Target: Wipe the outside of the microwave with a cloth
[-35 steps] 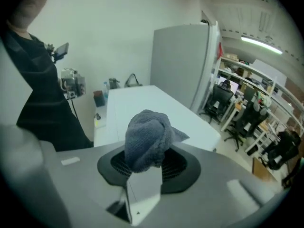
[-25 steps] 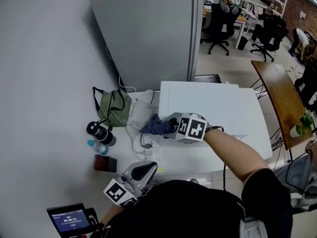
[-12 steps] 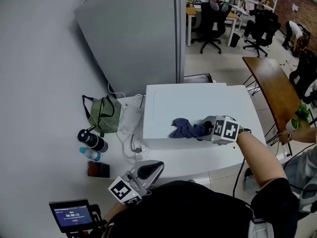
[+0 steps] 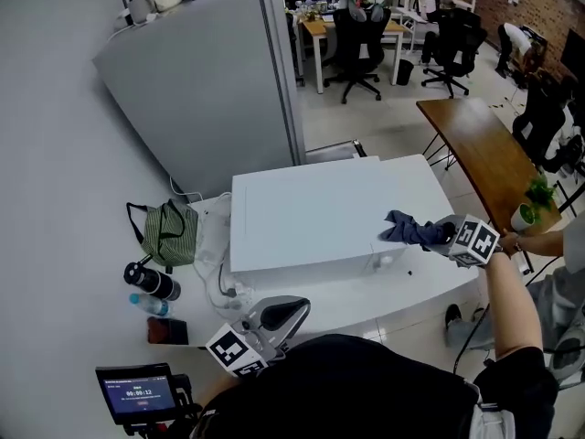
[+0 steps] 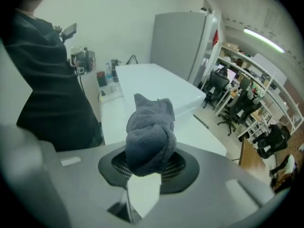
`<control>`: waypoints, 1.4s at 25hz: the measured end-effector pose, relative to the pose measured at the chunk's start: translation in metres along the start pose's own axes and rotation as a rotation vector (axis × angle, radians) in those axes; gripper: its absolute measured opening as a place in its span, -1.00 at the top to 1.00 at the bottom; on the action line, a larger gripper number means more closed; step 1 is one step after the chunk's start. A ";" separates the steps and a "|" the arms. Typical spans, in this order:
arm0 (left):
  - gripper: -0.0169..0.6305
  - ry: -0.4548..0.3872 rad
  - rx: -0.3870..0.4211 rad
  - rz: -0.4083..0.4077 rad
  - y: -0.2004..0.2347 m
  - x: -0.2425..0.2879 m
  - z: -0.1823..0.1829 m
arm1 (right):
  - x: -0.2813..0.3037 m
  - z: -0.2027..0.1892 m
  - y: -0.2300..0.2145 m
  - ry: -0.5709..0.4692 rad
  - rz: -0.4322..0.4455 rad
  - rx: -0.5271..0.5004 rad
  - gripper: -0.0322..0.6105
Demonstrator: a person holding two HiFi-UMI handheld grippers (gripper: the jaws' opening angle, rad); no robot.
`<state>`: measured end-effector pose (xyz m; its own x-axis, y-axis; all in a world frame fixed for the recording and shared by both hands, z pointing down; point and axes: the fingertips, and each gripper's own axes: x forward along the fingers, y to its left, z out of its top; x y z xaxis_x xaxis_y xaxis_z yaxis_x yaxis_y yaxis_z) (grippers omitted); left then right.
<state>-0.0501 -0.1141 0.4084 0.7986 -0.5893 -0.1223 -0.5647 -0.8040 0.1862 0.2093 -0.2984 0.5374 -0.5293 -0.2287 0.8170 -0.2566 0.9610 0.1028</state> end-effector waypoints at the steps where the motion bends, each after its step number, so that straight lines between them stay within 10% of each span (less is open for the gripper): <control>1: 0.94 -0.004 0.002 0.007 0.001 -0.004 0.005 | -0.005 0.012 0.002 -0.064 -0.009 0.024 0.58; 11: 0.94 -0.021 0.027 0.080 0.021 -0.110 0.035 | 0.011 0.142 0.111 -0.381 0.053 0.160 0.58; 19: 0.94 -0.006 0.017 0.059 0.018 -0.156 0.020 | 0.115 0.172 0.234 -0.368 0.240 0.284 0.58; 35: 0.94 0.063 -0.025 0.278 -0.090 -0.110 -0.011 | 0.152 0.206 0.247 -0.458 0.425 0.415 0.58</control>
<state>-0.0852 0.0240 0.4161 0.6254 -0.7803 -0.0025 -0.7594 -0.6093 0.2284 -0.1008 -0.1276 0.5701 -0.9113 0.0203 0.4113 -0.1909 0.8641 -0.4657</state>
